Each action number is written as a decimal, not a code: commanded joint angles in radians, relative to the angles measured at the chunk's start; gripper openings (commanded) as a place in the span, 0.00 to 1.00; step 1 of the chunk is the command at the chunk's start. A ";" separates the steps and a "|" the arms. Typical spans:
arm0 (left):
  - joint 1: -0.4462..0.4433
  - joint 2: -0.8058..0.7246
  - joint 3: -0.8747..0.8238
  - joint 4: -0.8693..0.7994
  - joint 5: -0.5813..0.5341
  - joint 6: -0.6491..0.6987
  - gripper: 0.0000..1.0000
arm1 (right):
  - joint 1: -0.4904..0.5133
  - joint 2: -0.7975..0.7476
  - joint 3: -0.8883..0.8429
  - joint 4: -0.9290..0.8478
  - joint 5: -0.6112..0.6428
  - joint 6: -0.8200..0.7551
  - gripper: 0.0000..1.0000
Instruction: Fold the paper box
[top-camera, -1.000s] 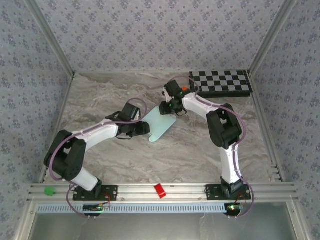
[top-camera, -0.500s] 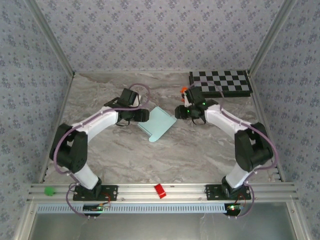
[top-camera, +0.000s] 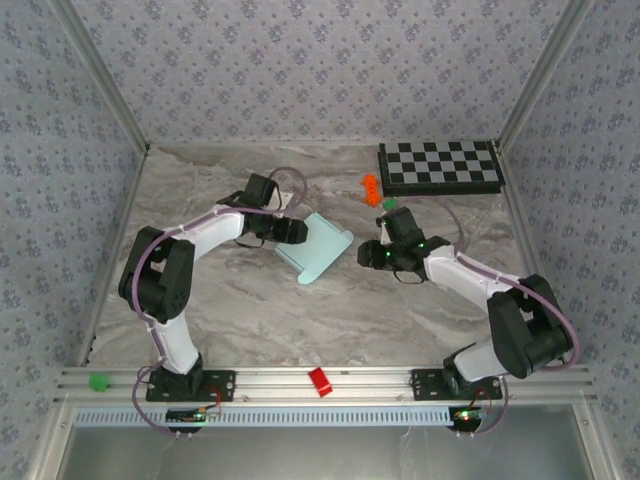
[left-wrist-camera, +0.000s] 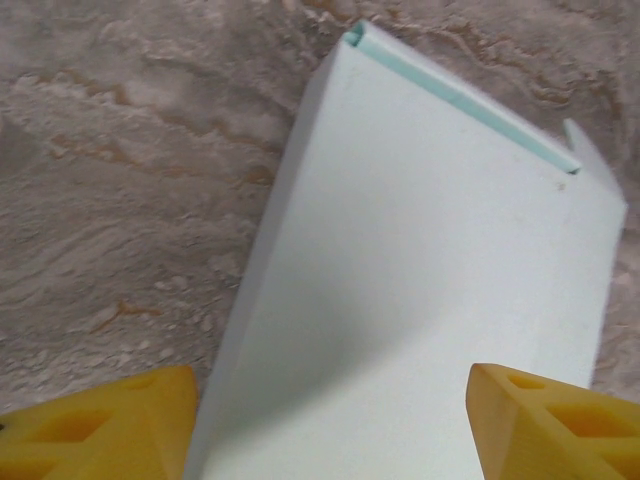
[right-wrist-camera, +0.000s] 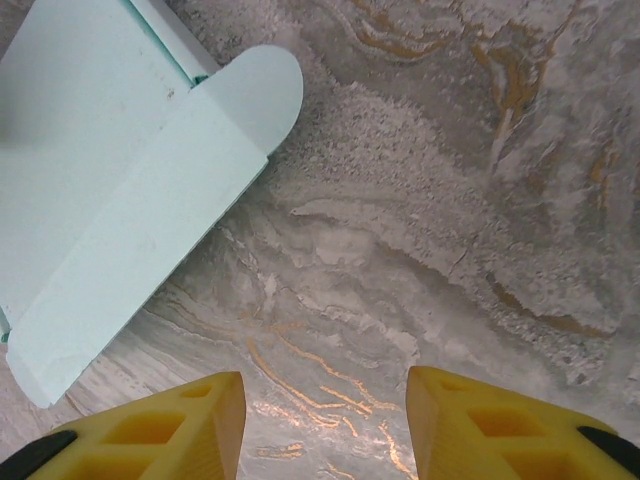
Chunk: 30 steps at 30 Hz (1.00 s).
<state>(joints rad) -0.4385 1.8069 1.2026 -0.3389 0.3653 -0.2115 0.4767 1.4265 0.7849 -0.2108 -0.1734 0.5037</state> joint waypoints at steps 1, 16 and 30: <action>-0.006 -0.013 -0.033 0.038 0.074 -0.043 0.70 | 0.008 -0.007 -0.022 0.063 -0.030 0.032 0.48; -0.060 -0.143 -0.174 0.132 0.109 -0.208 0.67 | 0.022 0.067 0.001 0.140 -0.084 0.054 0.49; -0.064 -0.190 -0.215 0.166 -0.061 -0.281 0.62 | -0.007 0.188 -0.020 0.387 -0.242 0.188 0.53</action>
<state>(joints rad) -0.5095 1.6444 0.9924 -0.2039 0.3420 -0.4755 0.4820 1.5867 0.7689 0.0803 -0.3477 0.6331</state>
